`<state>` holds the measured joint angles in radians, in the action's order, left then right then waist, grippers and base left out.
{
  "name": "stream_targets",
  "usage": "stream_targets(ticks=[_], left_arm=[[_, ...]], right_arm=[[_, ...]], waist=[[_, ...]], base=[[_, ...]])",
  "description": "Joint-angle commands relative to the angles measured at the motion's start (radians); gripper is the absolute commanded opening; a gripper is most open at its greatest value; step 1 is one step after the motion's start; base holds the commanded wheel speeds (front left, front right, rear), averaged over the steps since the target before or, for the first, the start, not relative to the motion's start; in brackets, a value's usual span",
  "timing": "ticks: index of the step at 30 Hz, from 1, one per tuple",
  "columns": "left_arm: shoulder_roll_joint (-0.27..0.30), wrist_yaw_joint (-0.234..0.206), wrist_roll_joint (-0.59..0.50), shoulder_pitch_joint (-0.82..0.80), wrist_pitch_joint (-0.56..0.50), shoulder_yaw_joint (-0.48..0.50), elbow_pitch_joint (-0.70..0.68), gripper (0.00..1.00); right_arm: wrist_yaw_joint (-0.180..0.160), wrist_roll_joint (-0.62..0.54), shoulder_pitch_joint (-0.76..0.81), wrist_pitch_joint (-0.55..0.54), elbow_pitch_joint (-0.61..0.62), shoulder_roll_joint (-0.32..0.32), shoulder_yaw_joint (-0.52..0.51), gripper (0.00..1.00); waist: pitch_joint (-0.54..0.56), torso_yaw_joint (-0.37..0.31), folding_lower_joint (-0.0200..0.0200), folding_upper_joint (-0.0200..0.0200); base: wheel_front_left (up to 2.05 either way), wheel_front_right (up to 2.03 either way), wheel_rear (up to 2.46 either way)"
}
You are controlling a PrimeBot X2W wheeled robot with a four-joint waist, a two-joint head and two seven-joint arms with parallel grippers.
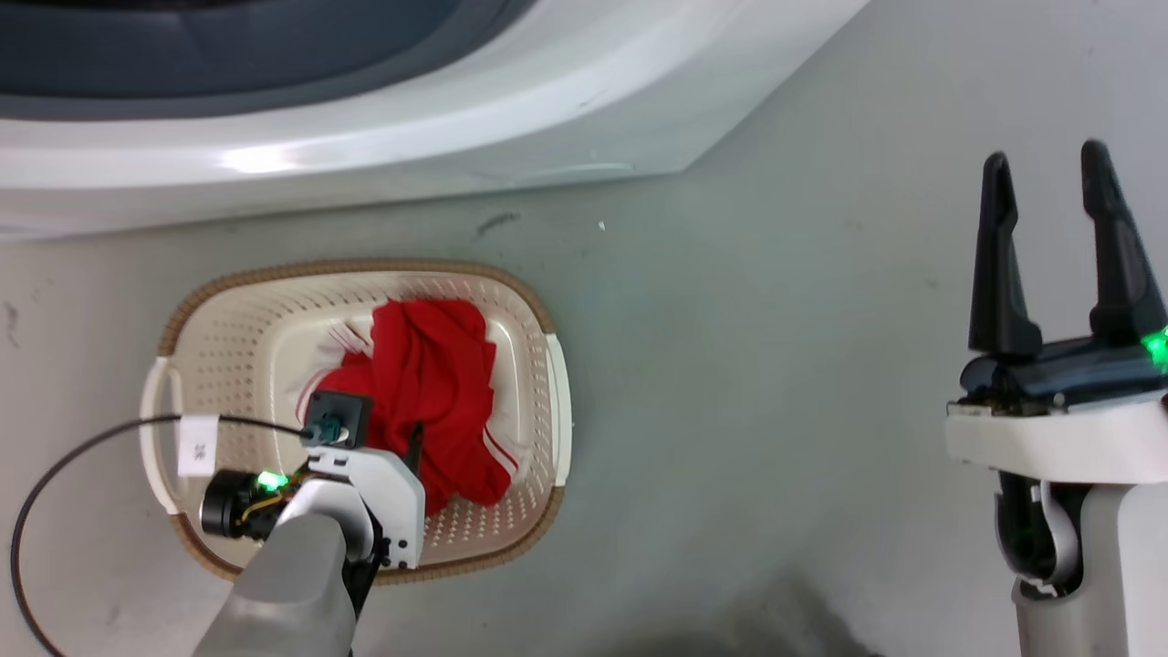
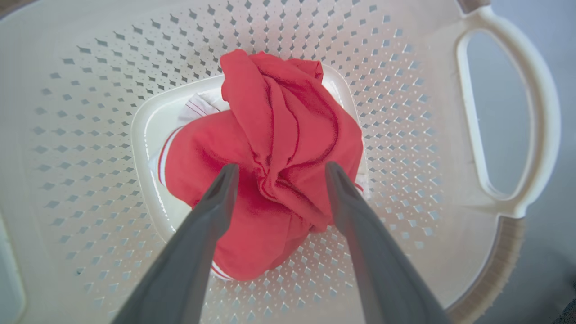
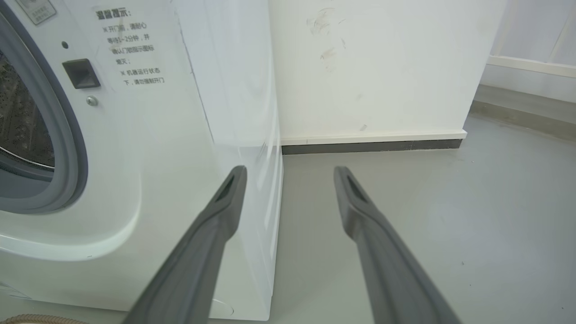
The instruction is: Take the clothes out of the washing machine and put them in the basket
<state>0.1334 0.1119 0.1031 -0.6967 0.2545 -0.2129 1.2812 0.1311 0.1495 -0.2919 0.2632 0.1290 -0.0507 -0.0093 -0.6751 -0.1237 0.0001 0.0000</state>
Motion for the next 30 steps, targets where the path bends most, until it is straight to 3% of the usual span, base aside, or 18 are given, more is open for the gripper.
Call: stream_targets(ticks=[1,7,30], left_arm=[[-0.004,0.001,0.025,0.028,0.008,0.022,-0.011,1.0],[-0.005,0.004,0.054,0.134,0.011,0.056,-0.174,1.0],[-0.068,-0.084,-0.005,0.527,0.011,0.22,-0.888,1.0]], right_arm=[[-0.001,-0.002,0.022,0.002,-0.007,0.001,0.002,1.0],[-0.001,-0.017,0.081,0.002,-0.033,0.001,0.008,1.0],[-0.001,-0.039,0.27,0.002,-0.088,0.001,0.025,1.0]], waist=[[0.071,0.017,-0.0001,0.0],[0.193,0.04,-0.0001,0.0],[0.496,0.103,-0.0001,0.0]], base=[[0.0,0.0,0.0],[0.0,0.0,0.0],[0.0,0.0,0.0]])
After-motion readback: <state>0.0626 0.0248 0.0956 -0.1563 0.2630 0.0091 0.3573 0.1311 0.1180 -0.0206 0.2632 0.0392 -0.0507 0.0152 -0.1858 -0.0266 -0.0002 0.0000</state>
